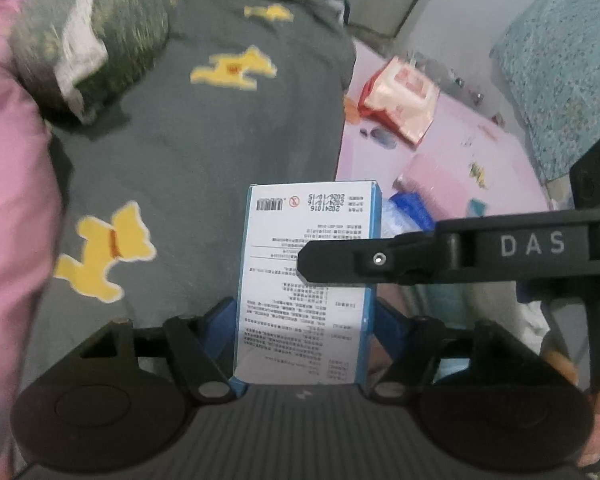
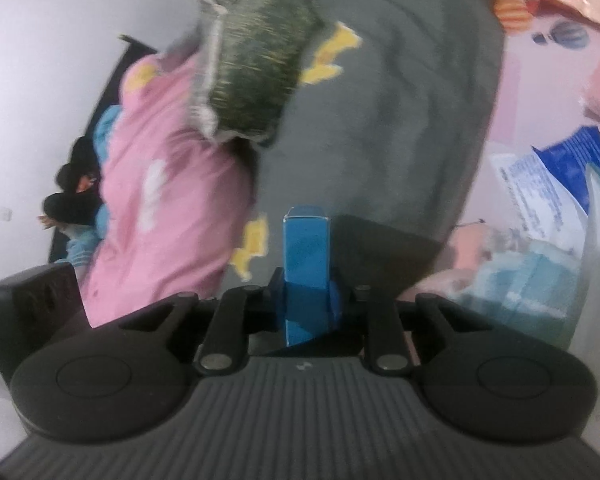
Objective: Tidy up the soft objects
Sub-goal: 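Carry the medicine box with the right tool into the cardboard box, then open the right tool to release the box and withdraw, then lower the right tool onto the pink bubble-wrap pouch and grasp it, then carry the pink pouch with the right tool into the cardboard box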
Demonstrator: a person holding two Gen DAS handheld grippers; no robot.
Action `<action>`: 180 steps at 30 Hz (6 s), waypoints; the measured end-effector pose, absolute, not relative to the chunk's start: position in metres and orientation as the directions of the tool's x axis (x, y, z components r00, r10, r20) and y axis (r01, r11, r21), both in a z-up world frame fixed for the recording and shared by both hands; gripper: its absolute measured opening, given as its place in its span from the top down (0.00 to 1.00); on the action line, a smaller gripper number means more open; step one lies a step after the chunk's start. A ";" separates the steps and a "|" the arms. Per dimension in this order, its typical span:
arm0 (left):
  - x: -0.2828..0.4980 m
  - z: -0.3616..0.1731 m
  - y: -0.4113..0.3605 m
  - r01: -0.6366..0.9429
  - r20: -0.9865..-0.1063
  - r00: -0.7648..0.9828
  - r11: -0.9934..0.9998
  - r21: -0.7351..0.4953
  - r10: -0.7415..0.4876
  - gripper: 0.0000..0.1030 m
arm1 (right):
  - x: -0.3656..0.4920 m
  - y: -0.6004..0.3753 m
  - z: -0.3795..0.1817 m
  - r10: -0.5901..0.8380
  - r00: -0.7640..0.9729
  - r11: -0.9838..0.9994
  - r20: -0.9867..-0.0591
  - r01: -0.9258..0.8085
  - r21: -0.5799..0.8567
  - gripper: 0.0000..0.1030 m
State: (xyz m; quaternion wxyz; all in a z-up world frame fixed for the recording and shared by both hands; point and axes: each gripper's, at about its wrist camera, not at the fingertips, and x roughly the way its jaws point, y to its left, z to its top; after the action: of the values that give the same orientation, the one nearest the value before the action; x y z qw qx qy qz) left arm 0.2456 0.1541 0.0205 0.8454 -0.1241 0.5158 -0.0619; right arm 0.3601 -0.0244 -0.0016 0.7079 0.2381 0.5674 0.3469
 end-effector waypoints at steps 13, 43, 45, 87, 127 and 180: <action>0.205 0.127 0.031 0.236 -0.708 0.596 0.925 -0.297 -0.379 0.28 | 0.307 -0.167 0.105 0.837 0.306 0.537 -0.455 -0.290 0.792 0.82; 0.244 0.059 -0.075 0.279 -0.760 0.511 0.914 -0.295 -0.401 0.21 | 0.357 -0.451 -0.024 0.447 0.329 0.881 -0.832 0.002 0.474 0.76; 0.241 0.055 -0.070 0.275 -0.761 0.517 0.918 -0.285 -0.391 0.21 | 0.362 -0.450 -0.031 0.398 0.317 0.904 -0.861 0.024 0.427 0.68; 0.195 0.051 -0.009 0.177 -0.752 0.602 0.963 -0.203 -0.269 0.21 | 0.315 -0.435 -0.042 0.362 0.408 0.841 -0.838 0.246 0.483 0.70; 0.443 -0.023 -0.041 -0.009 -0.921 0.165 0.934 -0.358 -0.352 0.29 | 0.526 -0.248 -0.002 0.576 0.207 0.811 -0.791 -0.022 0.585 0.45; 0.311 0.093 -0.245 0.440 -0.847 0.291 0.848 -0.295 -0.446 0.30 | 0.313 -0.457 0.062 0.594 0.520 0.651 -0.614 0.138 0.746 0.64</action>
State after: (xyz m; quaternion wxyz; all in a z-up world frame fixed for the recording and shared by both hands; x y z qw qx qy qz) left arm 0.3114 -0.2448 0.0930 0.8035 -0.0026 0.5277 -0.2756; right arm 0.3126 -0.4575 0.0622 0.7789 0.3914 0.4677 0.1462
